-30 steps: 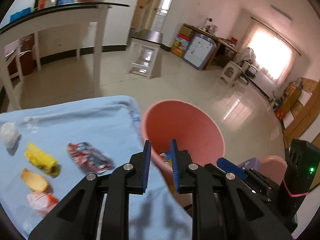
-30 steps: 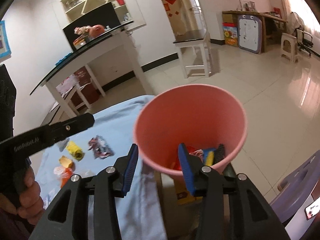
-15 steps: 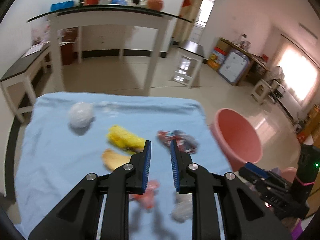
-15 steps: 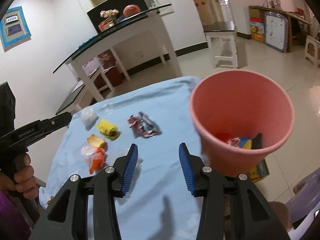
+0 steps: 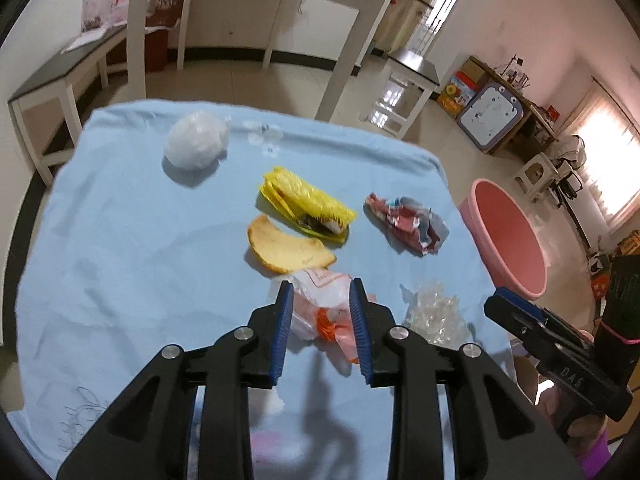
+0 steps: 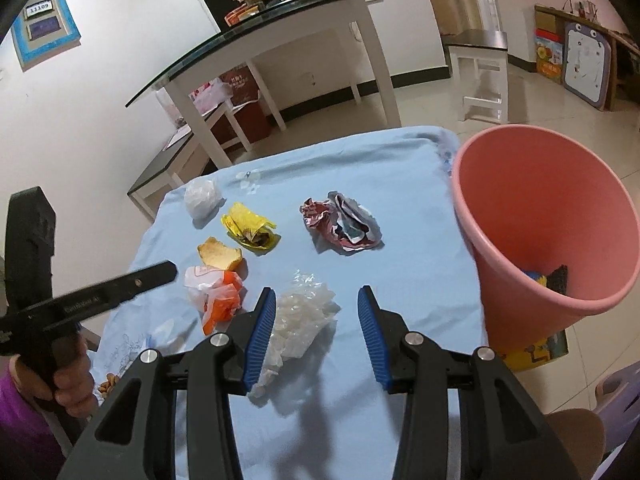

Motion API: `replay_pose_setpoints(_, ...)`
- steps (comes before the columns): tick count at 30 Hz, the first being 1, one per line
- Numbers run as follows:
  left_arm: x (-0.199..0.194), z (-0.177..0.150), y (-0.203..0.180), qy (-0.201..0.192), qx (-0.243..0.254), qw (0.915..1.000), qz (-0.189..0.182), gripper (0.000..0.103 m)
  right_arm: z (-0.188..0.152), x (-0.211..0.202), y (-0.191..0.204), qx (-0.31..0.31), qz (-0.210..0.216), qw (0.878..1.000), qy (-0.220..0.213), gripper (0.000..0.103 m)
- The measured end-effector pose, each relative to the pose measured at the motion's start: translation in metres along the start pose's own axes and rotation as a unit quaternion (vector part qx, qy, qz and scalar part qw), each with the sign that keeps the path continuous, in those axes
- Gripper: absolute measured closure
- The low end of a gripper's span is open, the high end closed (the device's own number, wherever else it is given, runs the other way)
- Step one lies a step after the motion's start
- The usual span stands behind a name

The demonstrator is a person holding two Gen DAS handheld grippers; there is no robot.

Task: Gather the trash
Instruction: 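Move both grippers back toward the remaining trash on the table, then grasp the crumpled foil wrapper with the right gripper while the left grasps the orange-tied plastic bag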

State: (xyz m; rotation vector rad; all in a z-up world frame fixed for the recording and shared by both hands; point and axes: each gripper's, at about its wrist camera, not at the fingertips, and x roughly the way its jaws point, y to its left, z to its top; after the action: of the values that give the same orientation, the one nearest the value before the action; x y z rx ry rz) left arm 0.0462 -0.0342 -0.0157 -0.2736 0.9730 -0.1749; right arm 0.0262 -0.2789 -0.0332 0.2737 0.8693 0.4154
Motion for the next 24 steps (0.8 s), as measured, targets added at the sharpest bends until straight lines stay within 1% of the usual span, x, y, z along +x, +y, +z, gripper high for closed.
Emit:
replay_pose_setpoints(4,0.015,-0.002,0.002,0.013,-0.001,0.9999,0.012,0.074,0.004,0.007,-0.003,-0.001,-0.005,1.0,0.005,0.061)
replay_pose_setpoints(6,0.021,-0.003,0.005,0.013,-0.003,0.9996,0.025,0.074,0.006,0.01,-0.006,0.001,-0.01,1.0,0.005,0.061)
replay_pose_setpoints(7,0.022,-0.003,0.006,0.009,-0.002,0.9995,0.03,0.072,0.008,0.012,-0.009,0.003,-0.013,1.0,0.004,0.06)
replay_pose_setpoints(8,0.023,-0.003,0.007,0.007,-0.001,0.9993,0.036,0.066,0.009,0.013,-0.011,0.004,-0.015,1.0,0.005,0.057)
replay_pose_setpoints(10,0.024,-0.003,0.011,0.006,-0.002,0.9993,0.038,0.062,0.014,0.017,-0.015,0.007,-0.018,1.0,0.003,0.053)
replay_pose_setpoints(12,0.026,-0.004,0.014,0.008,-0.006,0.9992,0.038,0.061,0.019,0.021,-0.019,0.008,-0.019,1.0,0.002,0.049)
replay_pose_setpoints(14,0.03,-0.004,0.018,0.01,-0.011,0.9992,0.037,0.057,0.027,0.027,-0.021,0.006,-0.02,1.0,0.001,0.048)
replay_pose_setpoints(18,0.033,-0.002,0.022,0.015,-0.025,0.9995,0.015,0.057,0.041,0.042,-0.023,-0.001,-0.018,1.0,0.005,0.047)
replay_pose_setpoints(20,0.034,-0.001,0.023,0.019,-0.034,0.9992,-0.001,0.057,0.048,0.051,-0.022,-0.012,-0.021,1.0,0.007,0.045)
replay_pose_setpoints(24,0.033,-0.001,0.023,0.026,-0.046,0.998,-0.035,0.057,0.061,0.071,-0.022,-0.034,-0.03,0.999,0.016,0.044)
